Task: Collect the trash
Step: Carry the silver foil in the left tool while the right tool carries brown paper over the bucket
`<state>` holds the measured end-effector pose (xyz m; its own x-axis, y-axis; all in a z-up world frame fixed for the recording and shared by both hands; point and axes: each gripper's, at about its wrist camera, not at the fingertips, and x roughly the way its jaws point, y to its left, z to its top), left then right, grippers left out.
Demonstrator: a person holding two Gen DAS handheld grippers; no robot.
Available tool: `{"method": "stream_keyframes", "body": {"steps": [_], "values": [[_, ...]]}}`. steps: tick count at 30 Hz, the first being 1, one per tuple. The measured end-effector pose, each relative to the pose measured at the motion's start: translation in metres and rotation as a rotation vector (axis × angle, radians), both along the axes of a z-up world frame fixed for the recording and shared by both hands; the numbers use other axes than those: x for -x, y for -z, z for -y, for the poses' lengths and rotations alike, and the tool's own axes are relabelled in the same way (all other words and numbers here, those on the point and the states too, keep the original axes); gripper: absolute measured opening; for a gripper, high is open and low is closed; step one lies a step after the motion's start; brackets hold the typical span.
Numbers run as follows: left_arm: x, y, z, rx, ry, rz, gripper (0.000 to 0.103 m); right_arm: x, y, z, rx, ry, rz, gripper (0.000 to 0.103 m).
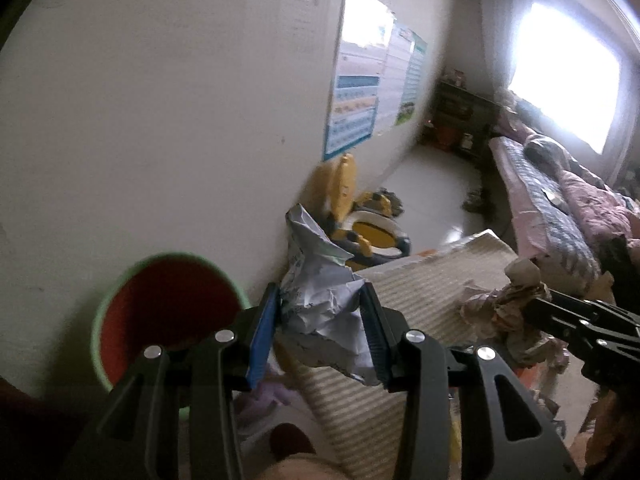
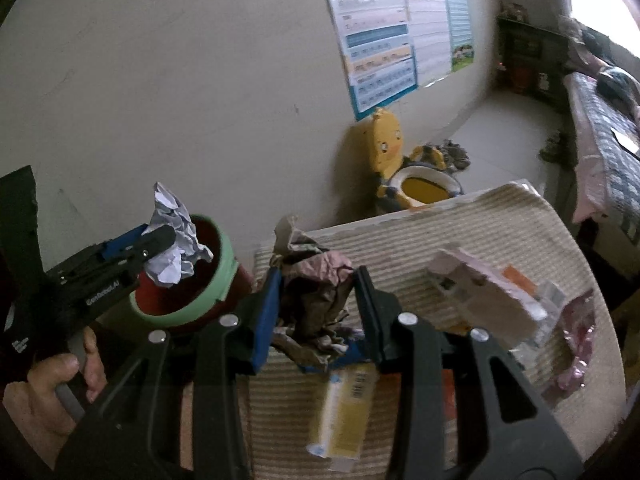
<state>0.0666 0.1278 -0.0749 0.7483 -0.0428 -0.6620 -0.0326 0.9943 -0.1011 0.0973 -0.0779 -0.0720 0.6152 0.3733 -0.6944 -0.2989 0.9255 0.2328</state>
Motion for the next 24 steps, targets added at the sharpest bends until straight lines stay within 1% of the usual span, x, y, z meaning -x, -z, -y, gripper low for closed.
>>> {"method": "stream_keyframes", "body": {"steps": [8, 13, 16, 20, 24], "values": [[0.005, 0.006, -0.045, 0.012, -0.044, -0.010, 0.039, -0.006, 0.003, -0.056, 0.003, -0.059, -0.006, 0.037], [0.002, 0.014, -0.075, 0.095, -0.043, -0.027, 0.039, -0.015, 0.006, -0.089, -0.024, -0.093, -0.019, 0.037], [-0.003, 0.023, -0.095, 0.129, -0.059, -0.045, 0.039, -0.026, 0.011, -0.116, -0.047, -0.120, -0.030, 0.037], [-0.016, 0.042, -0.124, 0.141, -0.096, -0.081, 0.039, -0.042, 0.021, -0.148, -0.051, -0.156, -0.064, 0.037], [-0.024, 0.058, -0.146, 0.146, -0.114, -0.108, 0.040, -0.049, 0.028, -0.170, -0.040, -0.179, -0.078, 0.037]]}}
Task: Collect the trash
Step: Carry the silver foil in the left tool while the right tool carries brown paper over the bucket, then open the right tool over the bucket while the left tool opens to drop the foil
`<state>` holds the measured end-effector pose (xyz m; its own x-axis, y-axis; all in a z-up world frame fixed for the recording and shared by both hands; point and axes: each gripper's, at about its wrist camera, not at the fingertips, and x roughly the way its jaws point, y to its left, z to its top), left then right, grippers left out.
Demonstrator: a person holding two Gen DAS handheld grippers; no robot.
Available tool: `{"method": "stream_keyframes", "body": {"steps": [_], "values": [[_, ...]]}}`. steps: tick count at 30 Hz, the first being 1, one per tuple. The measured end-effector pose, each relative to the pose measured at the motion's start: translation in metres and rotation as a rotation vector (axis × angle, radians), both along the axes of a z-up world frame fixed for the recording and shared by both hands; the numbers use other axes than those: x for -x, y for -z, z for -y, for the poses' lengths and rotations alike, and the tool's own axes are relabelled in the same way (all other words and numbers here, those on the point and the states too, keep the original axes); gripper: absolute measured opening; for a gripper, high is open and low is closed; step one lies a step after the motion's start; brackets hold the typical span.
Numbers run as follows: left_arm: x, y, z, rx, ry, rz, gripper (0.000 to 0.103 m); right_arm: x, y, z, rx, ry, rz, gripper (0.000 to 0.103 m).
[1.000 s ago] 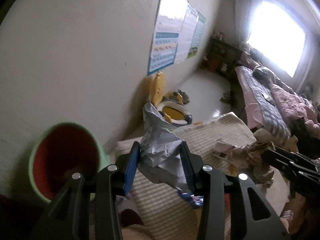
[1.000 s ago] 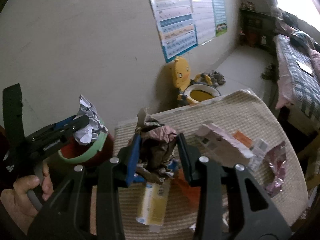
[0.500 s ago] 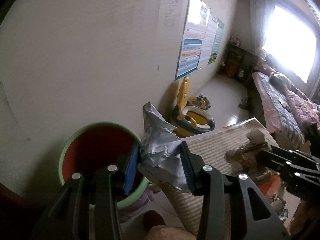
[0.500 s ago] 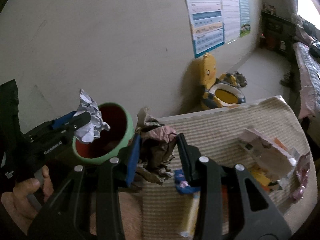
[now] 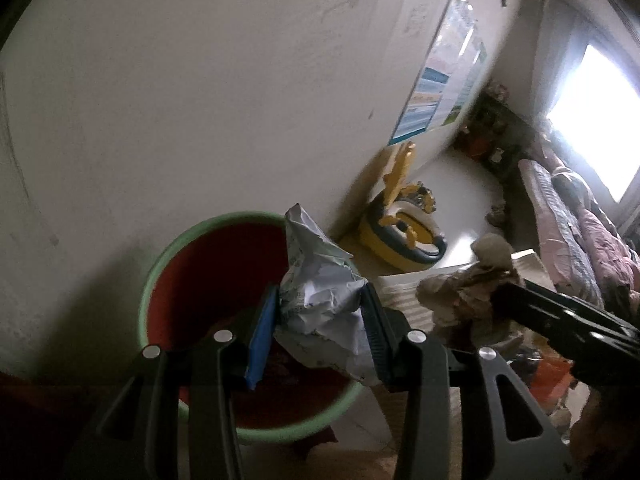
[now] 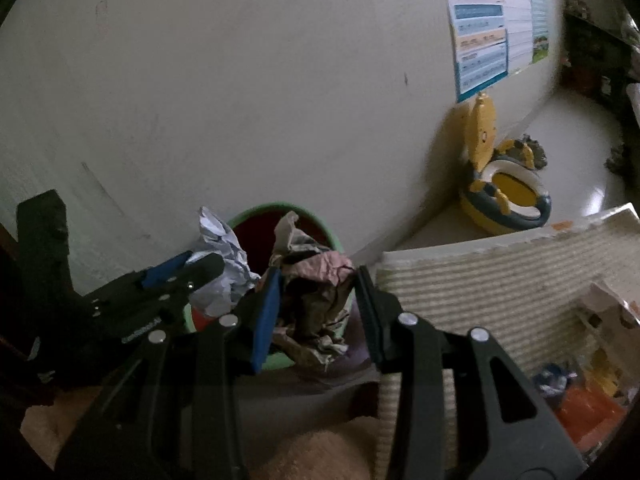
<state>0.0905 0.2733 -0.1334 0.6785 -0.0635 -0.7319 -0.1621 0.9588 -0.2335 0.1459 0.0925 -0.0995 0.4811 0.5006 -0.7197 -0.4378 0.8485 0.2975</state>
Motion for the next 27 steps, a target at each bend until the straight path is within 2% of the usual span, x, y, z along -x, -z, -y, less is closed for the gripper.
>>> {"method": "stream_keyframes", "body": {"steps": [5, 15, 19, 22, 27], "values": [[-0.010, 0.018, -0.017, 0.020, -0.012, -0.022, 0.042, -0.002, 0.009, -0.011, 0.031, -0.005, -0.015, 0.038], [-0.024, 0.049, -0.021, 0.024, -0.023, -0.092, 0.048, -0.008, 0.029, -0.014, 0.054, 0.003, -0.055, 0.037], [-0.025, 0.054, -0.024, 0.020, -0.033, -0.101, 0.050, -0.014, 0.030, -0.016, 0.057, 0.002, -0.062, 0.038], [-0.024, 0.052, -0.025, 0.018, -0.043, -0.098, 0.057, -0.015, 0.032, -0.019, 0.065, -0.008, -0.062, 0.038], [-0.018, 0.043, -0.032, 0.020, -0.076, -0.073, 0.058, -0.017, 0.034, -0.030, 0.071, -0.036, -0.063, 0.037]]}}
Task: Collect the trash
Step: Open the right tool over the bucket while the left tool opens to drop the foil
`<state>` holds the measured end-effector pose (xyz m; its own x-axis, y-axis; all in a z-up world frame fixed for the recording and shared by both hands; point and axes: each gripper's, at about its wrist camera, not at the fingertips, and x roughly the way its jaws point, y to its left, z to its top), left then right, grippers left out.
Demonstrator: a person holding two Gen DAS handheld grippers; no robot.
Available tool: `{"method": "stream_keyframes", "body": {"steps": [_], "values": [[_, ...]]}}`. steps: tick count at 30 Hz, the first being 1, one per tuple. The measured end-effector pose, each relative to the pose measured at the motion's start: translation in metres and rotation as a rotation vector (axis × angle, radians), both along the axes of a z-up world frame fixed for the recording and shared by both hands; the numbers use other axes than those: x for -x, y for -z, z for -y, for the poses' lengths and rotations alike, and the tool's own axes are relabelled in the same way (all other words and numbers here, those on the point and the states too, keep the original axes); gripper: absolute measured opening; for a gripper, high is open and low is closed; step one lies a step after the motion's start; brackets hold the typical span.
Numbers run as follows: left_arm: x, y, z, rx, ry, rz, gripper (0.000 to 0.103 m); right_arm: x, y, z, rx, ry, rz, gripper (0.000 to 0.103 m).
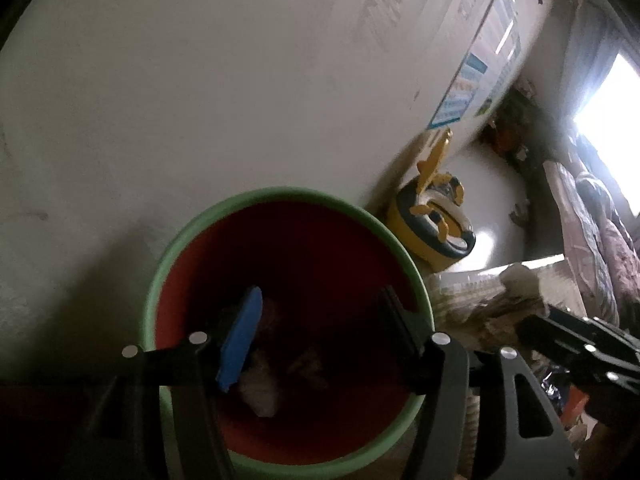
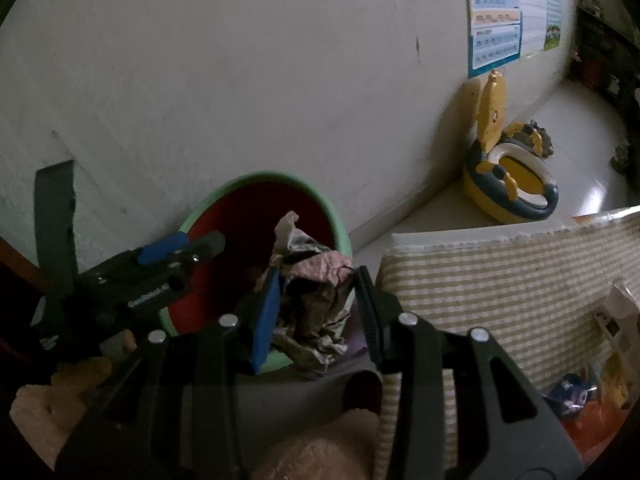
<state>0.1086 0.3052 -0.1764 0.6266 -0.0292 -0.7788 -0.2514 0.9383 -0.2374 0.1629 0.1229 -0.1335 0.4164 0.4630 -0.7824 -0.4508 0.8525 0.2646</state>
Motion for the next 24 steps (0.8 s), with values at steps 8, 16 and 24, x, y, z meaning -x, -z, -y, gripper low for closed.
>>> {"method": "stream_keyframes", "body": {"steps": [8, 16, 24], "values": [[0.018, -0.018, -0.017, -0.012, -0.086, 0.033, 0.058, -0.004, 0.001, -0.035, 0.005, -0.087, -0.007, 0.039], [0.025, -0.024, -0.023, -0.037, -0.104, 0.039, 0.058, -0.007, 0.010, -0.053, 0.030, -0.122, -0.014, 0.052], [0.036, -0.039, -0.019, -0.054, -0.110, 0.058, 0.058, 0.000, -0.004, -0.029, 0.037, -0.083, 0.045, 0.066]]}}
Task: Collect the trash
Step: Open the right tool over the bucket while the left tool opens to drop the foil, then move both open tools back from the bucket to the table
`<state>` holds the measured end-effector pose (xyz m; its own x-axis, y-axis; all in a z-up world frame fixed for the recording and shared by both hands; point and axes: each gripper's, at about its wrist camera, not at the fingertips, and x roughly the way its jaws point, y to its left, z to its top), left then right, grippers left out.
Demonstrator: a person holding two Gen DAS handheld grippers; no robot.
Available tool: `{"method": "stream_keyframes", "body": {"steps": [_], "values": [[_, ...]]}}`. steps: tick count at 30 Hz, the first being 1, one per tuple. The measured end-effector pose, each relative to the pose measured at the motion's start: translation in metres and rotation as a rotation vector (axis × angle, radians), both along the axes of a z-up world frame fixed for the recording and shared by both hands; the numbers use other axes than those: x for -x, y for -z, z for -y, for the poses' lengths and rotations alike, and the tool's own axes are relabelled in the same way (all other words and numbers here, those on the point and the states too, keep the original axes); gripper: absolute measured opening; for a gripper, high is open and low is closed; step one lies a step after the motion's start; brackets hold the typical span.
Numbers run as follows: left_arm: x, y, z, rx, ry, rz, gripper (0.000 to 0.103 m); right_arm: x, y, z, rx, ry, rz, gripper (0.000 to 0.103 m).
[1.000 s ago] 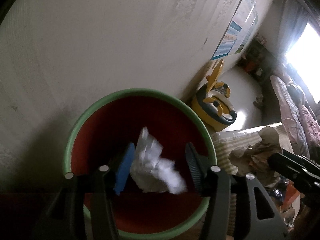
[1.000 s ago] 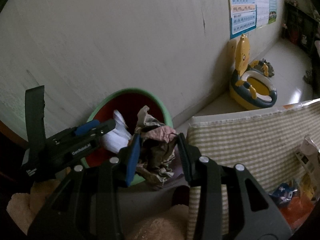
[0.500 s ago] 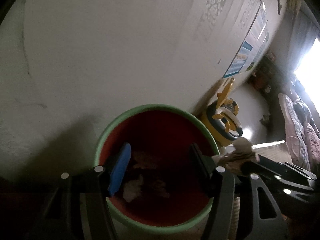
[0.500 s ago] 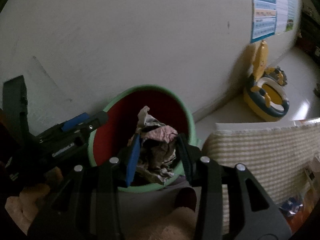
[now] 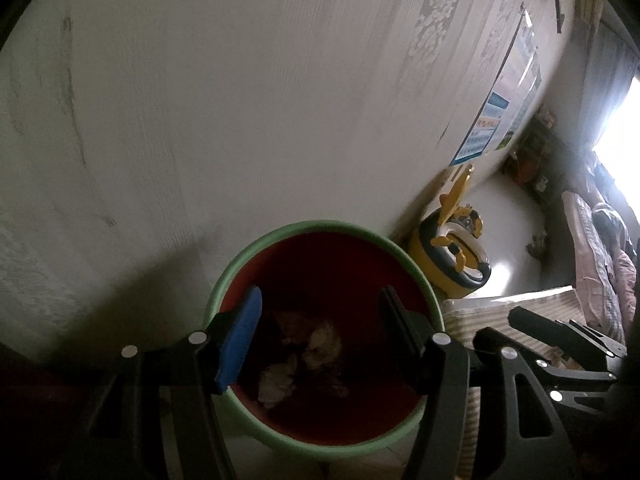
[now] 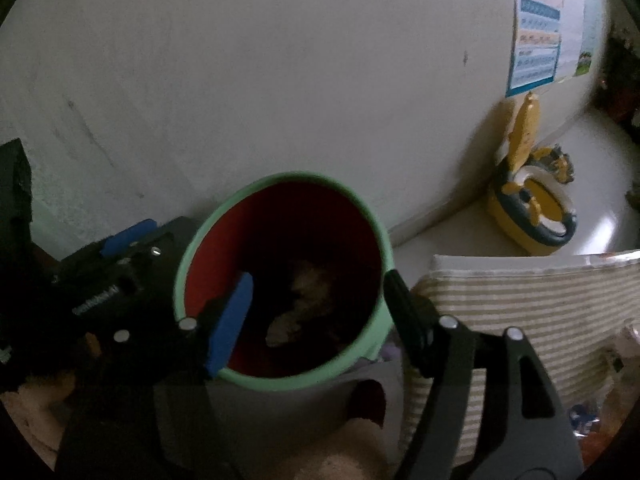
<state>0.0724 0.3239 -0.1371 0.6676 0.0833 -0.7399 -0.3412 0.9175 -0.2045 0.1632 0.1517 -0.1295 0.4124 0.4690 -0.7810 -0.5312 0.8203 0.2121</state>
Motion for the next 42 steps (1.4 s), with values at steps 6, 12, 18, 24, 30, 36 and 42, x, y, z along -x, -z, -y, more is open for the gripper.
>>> {"method": "stream_keyframes", "body": {"steps": [6, 12, 18, 24, 30, 36, 42], "values": [[0.008, -0.032, 0.028, -0.074, 0.019, 0.037, 0.058, 0.025, -0.021, 0.046, 0.006, 0.040, 0.049, 0.066], [0.017, -0.058, 0.088, -0.081, 0.093, 0.087, 0.062, 0.055, -0.050, 0.115, -0.010, 0.105, 0.103, 0.066], [0.029, -0.083, 0.164, -0.093, 0.198, 0.135, 0.067, 0.079, -0.080, 0.193, -0.041, 0.218, 0.172, 0.071], [0.036, -0.106, 0.221, -0.120, 0.275, 0.180, 0.070, 0.099, -0.097, 0.261, -0.065, 0.300, 0.199, 0.071], [0.046, -0.120, 0.260, -0.135, 0.323, 0.204, 0.071, 0.117, -0.102, 0.293, -0.047, 0.325, 0.235, 0.071], [0.050, -0.124, 0.286, -0.154, 0.360, 0.205, 0.071, 0.127, -0.103, 0.309, -0.062, 0.348, 0.236, 0.071], [0.048, -0.126, 0.301, -0.155, 0.377, 0.202, 0.072, 0.129, -0.101, 0.326, -0.067, 0.378, 0.232, 0.073]]}}
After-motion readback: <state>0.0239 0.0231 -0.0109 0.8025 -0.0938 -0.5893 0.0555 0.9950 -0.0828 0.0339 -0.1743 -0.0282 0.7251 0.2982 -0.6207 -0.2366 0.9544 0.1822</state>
